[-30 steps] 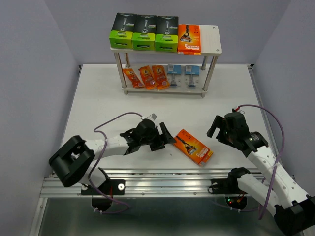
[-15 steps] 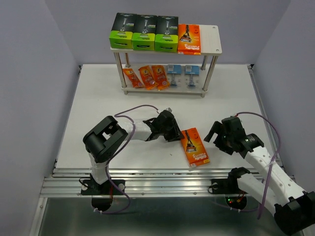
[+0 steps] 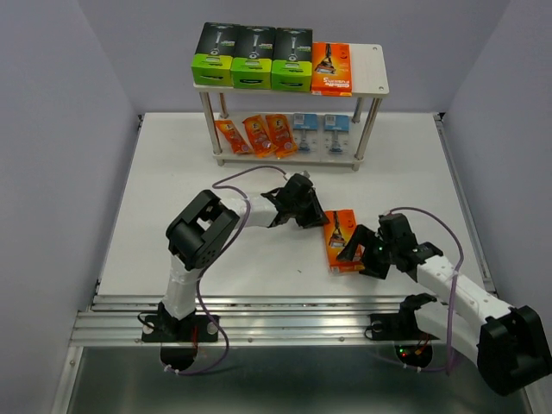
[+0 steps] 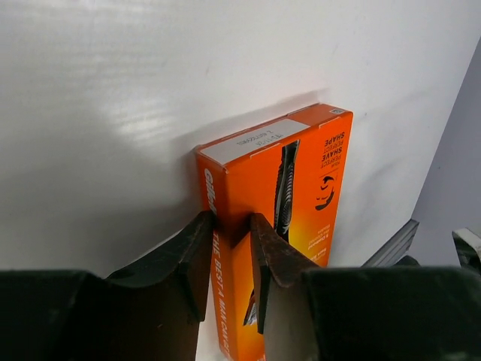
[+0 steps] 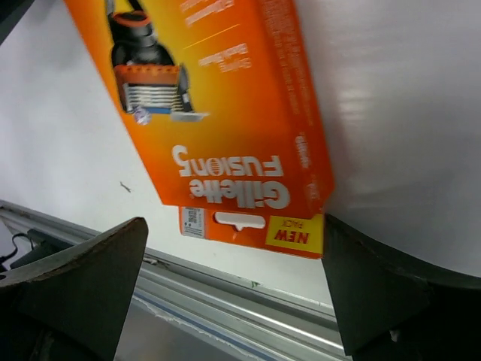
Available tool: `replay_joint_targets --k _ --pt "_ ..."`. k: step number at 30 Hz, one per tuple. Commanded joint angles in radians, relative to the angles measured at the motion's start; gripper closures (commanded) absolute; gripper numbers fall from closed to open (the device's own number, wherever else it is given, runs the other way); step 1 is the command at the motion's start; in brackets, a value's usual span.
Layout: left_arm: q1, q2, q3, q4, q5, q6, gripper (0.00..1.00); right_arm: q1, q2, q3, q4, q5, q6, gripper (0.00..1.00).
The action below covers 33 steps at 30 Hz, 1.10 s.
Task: Place and organize the shaving razors onto the shelf
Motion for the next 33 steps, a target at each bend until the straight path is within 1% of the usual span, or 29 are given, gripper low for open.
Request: replay_joint_targets --k 1,5,6,7,8,10,11,13,15,16,17,18,20,21,22,23,24,25,26,29,31,32,33 --pt "0.032 0.090 0.110 -0.054 -0.031 0.149 0.67 0.004 0.066 0.034 0.187 -0.126 -0.099 0.00" --pt "0.036 0.121 0.193 -0.071 -0.029 0.257 0.65 0.004 0.074 0.040 0.255 -0.152 -0.136 0.00" --pt "0.038 0.112 0.221 -0.080 -0.025 0.291 0.58 0.004 0.075 0.048 0.258 -0.154 -0.154 0.00" --pt "0.038 0.103 0.229 -0.080 -0.023 0.291 0.53 0.004 0.078 0.051 0.261 -0.154 -0.168 0.00" --pt "0.039 0.089 0.229 -0.080 -0.034 0.302 0.41 0.004 0.086 0.054 0.268 -0.160 -0.177 0.00" --pt "0.045 0.035 0.218 -0.083 -0.051 0.312 0.32 0.004 0.094 0.046 0.305 -0.165 -0.200 0.00" --pt "0.054 0.012 0.192 -0.083 -0.069 0.309 0.24 0.004 0.100 0.045 0.316 -0.168 -0.206 0.00" --pt "0.068 -0.057 0.157 -0.080 -0.072 0.305 0.18 0.013 0.112 0.034 0.356 -0.177 -0.214 0.00" --pt "0.085 -0.107 0.082 -0.077 -0.065 0.293 0.13 0.014 0.121 0.026 0.385 -0.204 -0.219 0.00" --pt "0.088 -0.159 0.048 -0.065 -0.071 0.286 0.12 0.026 0.133 0.019 0.420 -0.212 -0.216 0.00" --pt "0.093 -0.186 -0.021 -0.059 -0.071 0.267 0.12 0.026 0.141 0.020 0.429 -0.223 -0.214 0.00" --pt "0.093 -0.206 -0.053 -0.053 -0.066 0.257 0.12 0.026 0.146 0.023 0.431 -0.217 -0.210 0.00" --pt "0.093 -0.264 -0.165 -0.033 -0.039 0.221 0.13 0.026 0.129 0.034 0.388 -0.133 -0.222 0.00" --pt "0.088 -0.279 -0.212 0.001 -0.013 0.170 0.14 0.026 0.109 0.034 0.330 -0.064 -0.214 0.00" --pt "0.082 -0.310 -0.266 0.091 0.042 0.133 0.14 0.026 0.060 0.034 0.298 0.016 -0.164 0.00" --pt "0.073 -0.321 -0.362 0.143 0.078 0.098 0.16 0.026 0.032 0.025 0.276 0.142 -0.138 0.00" --pt "0.061 -0.329 -0.398 0.189 0.098 0.069 0.17 0.026 0.006 0.017 0.261 0.177 -0.125 0.00" --pt "0.030 -0.333 -0.426 0.214 0.098 0.011 0.17 0.026 -0.018 0.011 0.259 0.196 -0.099 0.00" --pt "0.009 -0.330 -0.455 0.242 0.083 -0.006 0.18 0.026 -0.050 0.007 0.262 0.199 -0.092 0.00" --pt "-0.030 -0.284 -0.449 0.276 0.081 -0.040 0.21 0.026 -0.058 0.000 0.268 0.170 -0.065 0.00" --pt "-0.030 -0.243 -0.434 0.294 0.098 -0.051 0.27 0.026 -0.041 0.005 0.258 0.161 -0.079 0.00" --pt "-0.030 -0.232 -0.420 0.300 0.099 -0.053 0.32 0.026 -0.035 0.005 0.250 0.168 -0.081 0.00" --pt "-0.033 -0.221 -0.411 0.303 0.098 -0.053 0.32 0.026 -0.023 0.005 0.245 0.173 -0.087 0.00"
